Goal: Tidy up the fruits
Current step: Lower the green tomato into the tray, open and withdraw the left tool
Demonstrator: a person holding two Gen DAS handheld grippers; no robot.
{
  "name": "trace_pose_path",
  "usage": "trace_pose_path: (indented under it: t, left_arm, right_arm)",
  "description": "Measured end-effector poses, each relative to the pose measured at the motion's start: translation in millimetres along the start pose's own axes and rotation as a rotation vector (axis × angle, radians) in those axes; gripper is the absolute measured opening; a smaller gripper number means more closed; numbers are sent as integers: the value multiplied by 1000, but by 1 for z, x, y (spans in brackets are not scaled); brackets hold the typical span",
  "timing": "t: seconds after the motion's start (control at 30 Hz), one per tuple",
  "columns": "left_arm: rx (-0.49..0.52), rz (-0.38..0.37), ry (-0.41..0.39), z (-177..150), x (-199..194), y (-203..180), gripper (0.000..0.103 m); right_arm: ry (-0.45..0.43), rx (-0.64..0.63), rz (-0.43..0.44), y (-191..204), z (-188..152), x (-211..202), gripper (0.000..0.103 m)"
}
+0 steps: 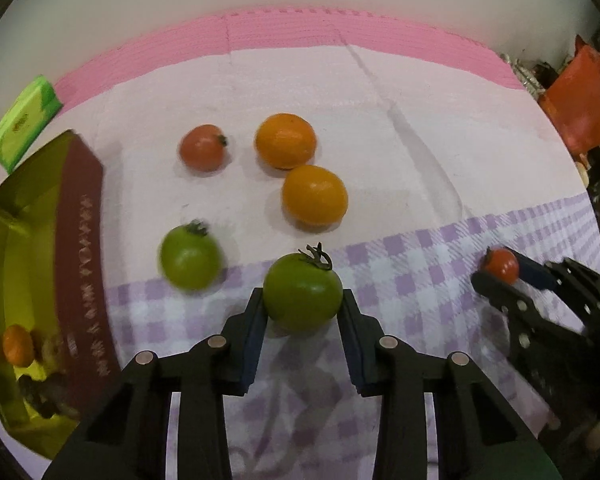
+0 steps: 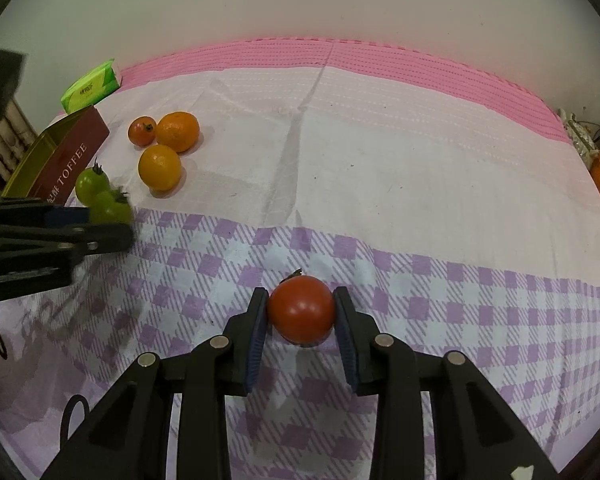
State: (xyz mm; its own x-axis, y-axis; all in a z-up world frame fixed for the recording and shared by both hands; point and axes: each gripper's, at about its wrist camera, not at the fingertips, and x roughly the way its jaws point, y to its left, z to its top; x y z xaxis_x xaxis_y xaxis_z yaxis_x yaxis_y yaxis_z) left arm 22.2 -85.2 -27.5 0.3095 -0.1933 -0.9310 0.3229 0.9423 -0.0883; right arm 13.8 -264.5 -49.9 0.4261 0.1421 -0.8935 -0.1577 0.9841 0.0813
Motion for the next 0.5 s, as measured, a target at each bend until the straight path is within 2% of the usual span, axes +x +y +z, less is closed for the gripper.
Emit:
trace_pose_path:
  t: [0.1, 0.3, 0.5]
  left_arm:
    - [-16, 4, -8, -11, -19, 12, 36]
    - [-141, 2, -47, -28, -58, 66, 36]
    - [-240, 109, -109, -29, -85, 130, 37]
  right_arm:
    - [-3, -1, -2, 1, 1, 0, 32]
    - [-7, -13, -25, 5, -1, 0, 32]
    - [-10, -16, -36, 7, 0, 1, 32]
